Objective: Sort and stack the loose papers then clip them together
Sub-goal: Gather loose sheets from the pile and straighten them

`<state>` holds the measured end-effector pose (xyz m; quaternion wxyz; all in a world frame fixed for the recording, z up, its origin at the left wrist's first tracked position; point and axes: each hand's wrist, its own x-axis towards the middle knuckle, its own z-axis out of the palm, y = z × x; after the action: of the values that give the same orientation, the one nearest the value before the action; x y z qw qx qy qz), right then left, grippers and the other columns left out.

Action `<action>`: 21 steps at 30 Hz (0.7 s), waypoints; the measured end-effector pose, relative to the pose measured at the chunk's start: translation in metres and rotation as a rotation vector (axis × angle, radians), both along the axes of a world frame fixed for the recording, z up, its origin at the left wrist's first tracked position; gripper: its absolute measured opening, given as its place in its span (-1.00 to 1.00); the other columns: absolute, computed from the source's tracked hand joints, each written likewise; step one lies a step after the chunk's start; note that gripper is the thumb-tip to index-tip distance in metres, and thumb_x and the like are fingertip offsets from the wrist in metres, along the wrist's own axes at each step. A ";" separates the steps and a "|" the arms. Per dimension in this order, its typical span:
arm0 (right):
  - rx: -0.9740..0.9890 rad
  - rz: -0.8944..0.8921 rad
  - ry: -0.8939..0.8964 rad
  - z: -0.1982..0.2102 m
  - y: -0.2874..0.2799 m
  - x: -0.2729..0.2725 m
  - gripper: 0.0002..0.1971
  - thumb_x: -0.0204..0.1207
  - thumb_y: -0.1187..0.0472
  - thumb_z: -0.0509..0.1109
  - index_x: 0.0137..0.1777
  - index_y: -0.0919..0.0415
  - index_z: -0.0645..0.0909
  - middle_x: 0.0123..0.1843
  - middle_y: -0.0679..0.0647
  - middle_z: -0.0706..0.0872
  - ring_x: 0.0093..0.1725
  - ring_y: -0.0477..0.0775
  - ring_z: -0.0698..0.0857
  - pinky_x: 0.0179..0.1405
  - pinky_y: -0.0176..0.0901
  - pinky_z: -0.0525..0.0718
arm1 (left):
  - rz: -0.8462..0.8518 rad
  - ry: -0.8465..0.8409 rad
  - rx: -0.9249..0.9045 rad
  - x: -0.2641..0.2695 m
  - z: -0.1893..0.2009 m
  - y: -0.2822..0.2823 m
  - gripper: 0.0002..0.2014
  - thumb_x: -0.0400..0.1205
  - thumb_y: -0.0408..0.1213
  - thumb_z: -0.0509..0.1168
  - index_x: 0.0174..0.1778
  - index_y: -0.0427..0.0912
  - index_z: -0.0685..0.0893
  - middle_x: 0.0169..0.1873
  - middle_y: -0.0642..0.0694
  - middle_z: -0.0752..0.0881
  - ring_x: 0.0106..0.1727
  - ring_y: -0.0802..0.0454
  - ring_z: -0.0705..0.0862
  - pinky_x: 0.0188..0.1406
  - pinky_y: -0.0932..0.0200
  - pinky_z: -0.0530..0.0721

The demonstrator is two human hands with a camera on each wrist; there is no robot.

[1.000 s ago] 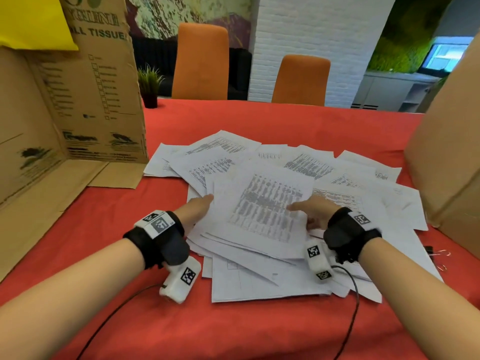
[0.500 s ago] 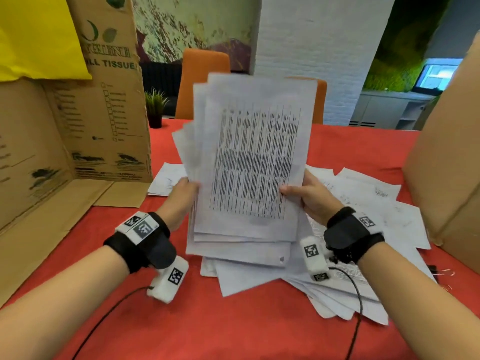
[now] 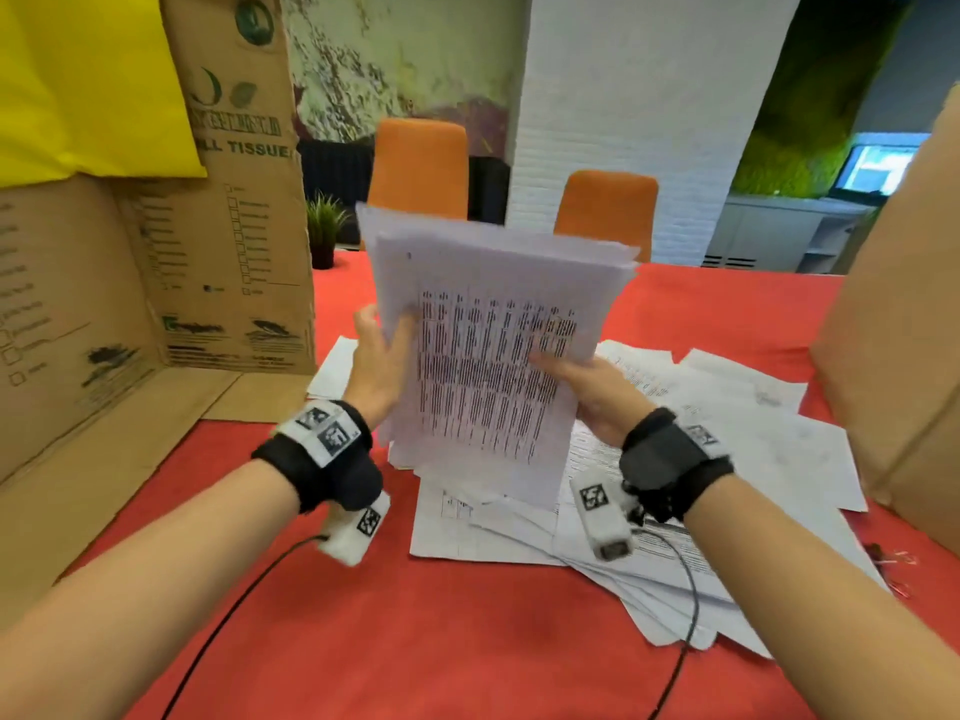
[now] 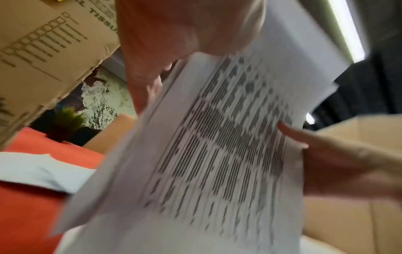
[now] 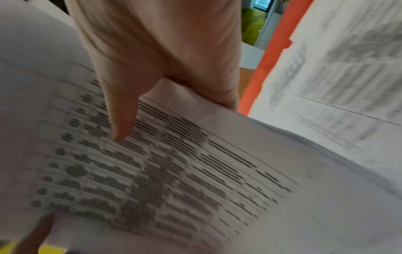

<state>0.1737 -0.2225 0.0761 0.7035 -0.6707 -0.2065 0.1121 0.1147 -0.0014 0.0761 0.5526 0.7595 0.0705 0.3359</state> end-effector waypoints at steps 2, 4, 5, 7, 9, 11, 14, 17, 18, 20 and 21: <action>-0.015 -0.077 0.020 -0.011 0.008 -0.003 -0.68 0.46 0.18 0.53 0.21 0.06 0.68 0.25 0.15 0.77 0.25 0.15 0.73 0.29 0.19 0.68 | 0.004 0.007 -0.002 0.001 -0.019 -0.004 -0.32 0.63 0.21 0.09 0.48 -0.27 0.27 0.03 0.10 0.58 -0.02 0.21 0.57 0.05 0.27 0.41; 0.050 -0.115 -0.061 0.002 0.015 -0.006 -0.66 0.46 0.17 0.54 0.24 0.12 0.68 0.21 0.15 0.79 0.21 0.17 0.76 0.31 0.24 0.66 | 0.046 -0.172 -0.023 0.000 -0.010 -0.012 -0.42 0.65 0.18 0.09 0.37 -0.24 0.33 -0.07 0.19 0.57 -0.17 0.58 0.52 -0.07 0.37 0.38; 0.092 -0.124 -0.111 0.013 0.018 -0.008 -0.65 0.49 0.17 0.53 0.27 0.17 0.67 0.21 0.16 0.79 0.20 0.17 0.77 0.29 0.23 0.67 | 0.081 -0.265 -0.022 -0.001 0.000 -0.015 -0.51 0.63 0.14 0.06 0.25 -0.22 0.35 -0.16 0.22 0.51 -0.27 0.62 0.51 -0.19 0.41 0.40; 0.187 -0.144 -0.173 0.038 0.020 -0.012 -0.73 0.52 0.18 0.49 0.20 0.18 0.69 0.18 0.19 0.80 0.18 0.21 0.78 0.27 0.23 0.69 | 0.128 -0.423 0.009 -0.007 0.030 -0.020 -0.65 0.68 0.07 0.06 0.10 -0.19 0.33 -0.28 0.18 0.41 -0.36 0.52 0.49 -0.35 0.55 0.39; 0.231 -0.131 -0.216 0.053 0.016 -0.011 -0.79 0.55 0.18 0.46 0.17 0.12 0.68 0.21 0.19 0.78 0.23 0.22 0.76 0.27 0.21 0.69 | 0.119 -0.509 0.088 -0.015 0.049 -0.017 -0.73 0.70 0.10 -0.02 0.01 -0.03 0.34 -0.34 0.21 0.35 -0.44 0.49 0.47 -0.40 0.59 0.40; 0.180 -0.089 -0.206 0.051 0.007 -0.006 -0.66 0.50 0.04 0.49 0.25 0.07 0.65 0.25 0.11 0.77 0.28 0.15 0.73 0.32 0.18 0.65 | 0.075 -0.381 0.151 -0.019 0.047 -0.005 -0.67 0.57 0.17 -0.17 0.03 0.12 0.37 -0.39 0.18 0.38 -0.53 0.41 0.46 -0.50 0.51 0.42; 0.053 -0.012 0.009 0.024 -0.003 -0.003 -0.31 0.22 -0.19 0.55 0.34 0.10 0.62 0.23 0.07 0.79 0.30 0.20 0.72 0.31 0.18 0.66 | 0.067 -0.005 0.217 0.000 0.000 0.030 -0.24 0.48 0.47 -0.22 0.06 -0.15 0.48 -0.36 -0.14 0.55 -0.36 -0.06 0.58 -0.34 0.03 0.52; 0.073 -0.051 0.077 0.000 0.001 -0.001 -0.20 0.18 -0.24 0.64 0.39 0.15 0.61 0.31 0.11 0.75 0.33 0.19 0.69 0.42 0.26 0.56 | 0.036 0.098 0.205 0.004 -0.030 0.021 -0.40 0.68 0.27 -0.20 0.02 -0.24 0.44 -0.29 -0.04 0.51 -0.17 -0.11 0.53 -0.07 -0.04 0.50; 0.114 -0.086 0.058 0.000 0.006 -0.003 -0.26 0.27 -0.19 0.62 0.39 0.19 0.62 0.30 0.13 0.75 0.32 0.18 0.70 0.43 0.28 0.55 | 0.020 0.045 0.166 0.002 -0.027 0.008 -0.57 0.75 0.10 -0.17 0.05 -0.17 0.44 -0.26 0.02 0.48 -0.13 -0.01 0.52 0.01 0.06 0.51; 0.198 -0.131 0.017 0.016 0.013 -0.008 -0.46 0.48 -0.04 0.51 0.37 0.25 0.62 0.26 0.16 0.77 0.29 0.16 0.73 0.40 0.24 0.59 | 0.088 -0.155 0.068 -0.004 -0.008 -0.014 -0.76 0.78 -0.08 -0.11 0.04 -0.06 0.43 -0.27 0.15 0.39 -0.27 0.48 0.49 -0.15 0.54 0.42; 0.246 -0.133 0.012 0.026 0.015 -0.006 -0.53 0.54 0.01 0.46 0.36 0.27 0.61 0.27 0.18 0.76 0.28 0.17 0.73 0.36 0.22 0.62 | 0.144 -0.292 0.044 -0.008 0.006 -0.016 -0.78 0.77 -0.11 -0.08 0.01 -0.11 0.41 -0.29 0.18 0.36 -0.33 0.56 0.46 -0.27 0.62 0.37</action>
<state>0.1672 -0.2078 0.1025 0.7877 -0.5907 -0.1697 0.0433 0.1072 -0.0175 0.0820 0.5149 0.7075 0.0365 0.4828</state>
